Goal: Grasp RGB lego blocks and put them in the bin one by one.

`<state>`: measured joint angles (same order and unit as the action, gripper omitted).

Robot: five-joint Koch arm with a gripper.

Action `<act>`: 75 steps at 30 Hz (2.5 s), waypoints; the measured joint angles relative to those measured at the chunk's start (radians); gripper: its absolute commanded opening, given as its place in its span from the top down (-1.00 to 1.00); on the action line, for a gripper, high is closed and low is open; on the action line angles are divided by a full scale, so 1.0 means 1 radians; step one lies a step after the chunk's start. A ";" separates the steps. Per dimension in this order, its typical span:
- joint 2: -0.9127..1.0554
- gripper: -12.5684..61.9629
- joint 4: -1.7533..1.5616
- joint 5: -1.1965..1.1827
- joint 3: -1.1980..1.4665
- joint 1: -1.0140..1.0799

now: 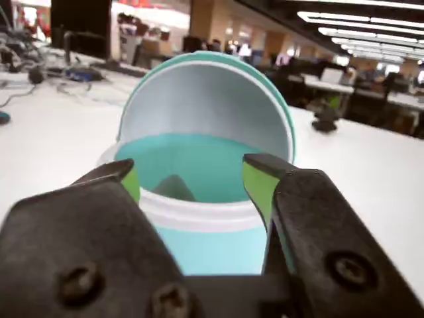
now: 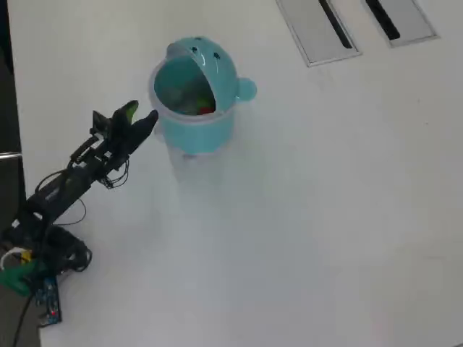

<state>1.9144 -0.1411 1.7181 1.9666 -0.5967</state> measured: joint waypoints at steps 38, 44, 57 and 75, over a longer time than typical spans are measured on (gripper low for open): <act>0.376 -0.19 0.006 -0.413 0.443 0.132; 0.376 -0.23 -0.040 -0.482 0.476 0.181; 0.376 -0.23 -0.236 -0.581 0.635 0.210; 0.376 -0.22 -0.555 -0.867 0.948 0.267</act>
<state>2.2902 -0.6964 0.8514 2.9146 -0.3298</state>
